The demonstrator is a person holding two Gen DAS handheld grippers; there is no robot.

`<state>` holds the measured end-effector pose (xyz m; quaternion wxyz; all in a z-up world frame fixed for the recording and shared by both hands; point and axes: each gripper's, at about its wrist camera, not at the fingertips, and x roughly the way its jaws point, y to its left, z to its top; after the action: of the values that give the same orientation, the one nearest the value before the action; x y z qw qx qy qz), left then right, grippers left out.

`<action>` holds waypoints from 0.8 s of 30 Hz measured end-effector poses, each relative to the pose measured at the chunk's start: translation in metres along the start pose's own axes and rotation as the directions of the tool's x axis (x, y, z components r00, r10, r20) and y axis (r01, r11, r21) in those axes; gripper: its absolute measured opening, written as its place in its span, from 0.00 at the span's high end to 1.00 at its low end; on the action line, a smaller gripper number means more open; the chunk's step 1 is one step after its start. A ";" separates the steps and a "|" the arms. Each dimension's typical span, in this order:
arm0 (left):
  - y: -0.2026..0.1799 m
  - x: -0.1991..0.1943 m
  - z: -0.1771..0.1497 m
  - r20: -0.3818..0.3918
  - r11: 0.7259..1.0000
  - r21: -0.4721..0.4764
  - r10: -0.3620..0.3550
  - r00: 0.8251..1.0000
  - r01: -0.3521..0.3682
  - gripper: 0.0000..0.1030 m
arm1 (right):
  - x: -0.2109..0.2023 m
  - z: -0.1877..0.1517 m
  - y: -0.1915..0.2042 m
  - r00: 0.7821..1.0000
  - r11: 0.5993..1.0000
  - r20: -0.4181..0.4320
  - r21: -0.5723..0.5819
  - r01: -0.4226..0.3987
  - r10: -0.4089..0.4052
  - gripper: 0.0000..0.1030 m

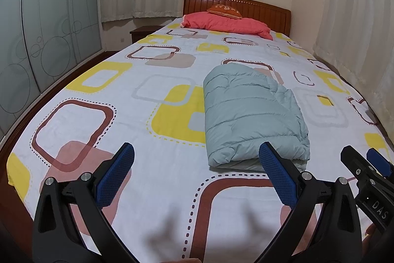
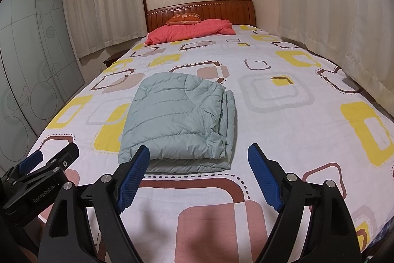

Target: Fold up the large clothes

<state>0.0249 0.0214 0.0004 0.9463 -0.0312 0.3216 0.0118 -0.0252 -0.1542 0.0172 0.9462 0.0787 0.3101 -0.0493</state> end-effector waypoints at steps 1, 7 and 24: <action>0.000 0.000 0.000 0.002 1.000 -0.001 -0.003 1.000 0.003 0.02 | 0.000 0.000 0.000 1.000 1.000 0.001 0.000 0.000 0.000 0.22; 0.000 0.000 -0.003 0.006 1.000 -0.003 -0.009 1.000 0.009 0.02 | 0.001 -0.001 0.001 1.000 1.000 -0.001 -0.001 0.002 -0.002 0.22; 0.000 0.008 -0.002 0.019 1.000 0.013 -0.011 1.000 0.011 0.02 | 0.004 -0.003 0.001 1.000 1.000 -0.006 -0.003 0.004 -0.004 0.22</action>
<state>0.0303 0.0211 -0.0062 0.9495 -0.0269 0.3127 0.0050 -0.0234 -0.1529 0.0126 0.9453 0.0767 0.3129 -0.0504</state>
